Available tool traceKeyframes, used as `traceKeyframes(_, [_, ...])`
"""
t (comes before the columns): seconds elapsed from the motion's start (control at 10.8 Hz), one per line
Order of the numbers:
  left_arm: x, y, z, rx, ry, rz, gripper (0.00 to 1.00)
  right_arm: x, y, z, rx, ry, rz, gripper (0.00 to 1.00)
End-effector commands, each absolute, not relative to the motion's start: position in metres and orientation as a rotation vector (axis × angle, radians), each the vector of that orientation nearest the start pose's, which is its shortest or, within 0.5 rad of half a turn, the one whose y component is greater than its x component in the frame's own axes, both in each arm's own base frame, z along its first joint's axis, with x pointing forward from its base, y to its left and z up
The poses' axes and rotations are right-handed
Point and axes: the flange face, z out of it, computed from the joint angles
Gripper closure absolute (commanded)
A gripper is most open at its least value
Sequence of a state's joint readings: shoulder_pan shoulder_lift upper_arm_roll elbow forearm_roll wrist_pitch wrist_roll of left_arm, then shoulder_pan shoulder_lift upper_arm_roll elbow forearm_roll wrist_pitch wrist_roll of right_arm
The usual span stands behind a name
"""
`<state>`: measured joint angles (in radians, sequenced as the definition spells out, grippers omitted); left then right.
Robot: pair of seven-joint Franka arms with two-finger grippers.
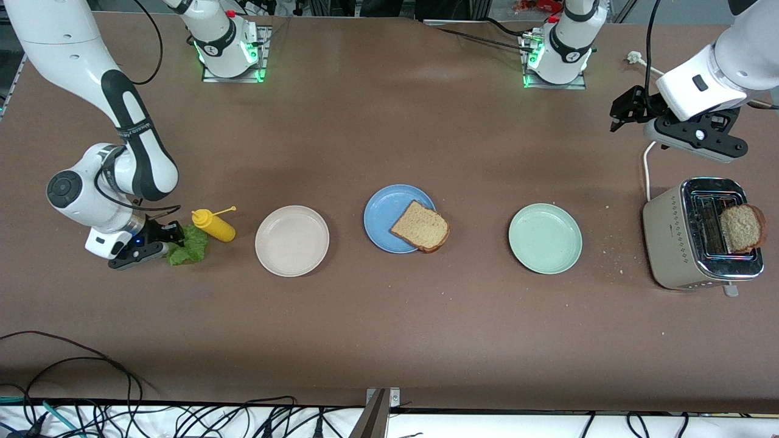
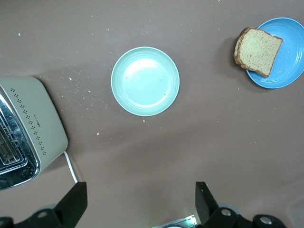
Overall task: Make sandwich in blue plate with both arms
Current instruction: 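Reach the right gripper down to the green lettuce leaf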
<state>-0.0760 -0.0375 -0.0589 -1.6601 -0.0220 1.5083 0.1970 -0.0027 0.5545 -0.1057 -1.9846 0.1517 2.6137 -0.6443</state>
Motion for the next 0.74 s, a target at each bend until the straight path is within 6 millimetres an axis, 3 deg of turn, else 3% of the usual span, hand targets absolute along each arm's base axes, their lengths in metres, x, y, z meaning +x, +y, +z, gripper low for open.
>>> traceKeyframes(0.0, [0.523, -0.074, 0.600, -3.132, 0.504, 0.189, 0.00, 0.613, -0.068, 0.194, -3.049, -0.727, -0.169, 1.00])
traceKeyframes(0.37, [0.529, -0.075, 0.593, -3.132, 0.504, 0.196, 0.00, 0.613, -0.067, 0.198, -3.048, -0.710, -0.168, 1.00])
traceKeyframes(0.65, [0.535, -0.065, 0.594, -3.136, 0.488, 0.195, 0.00, 0.615, -0.064, 0.230, -3.034, -0.714, -0.175, 1.00])
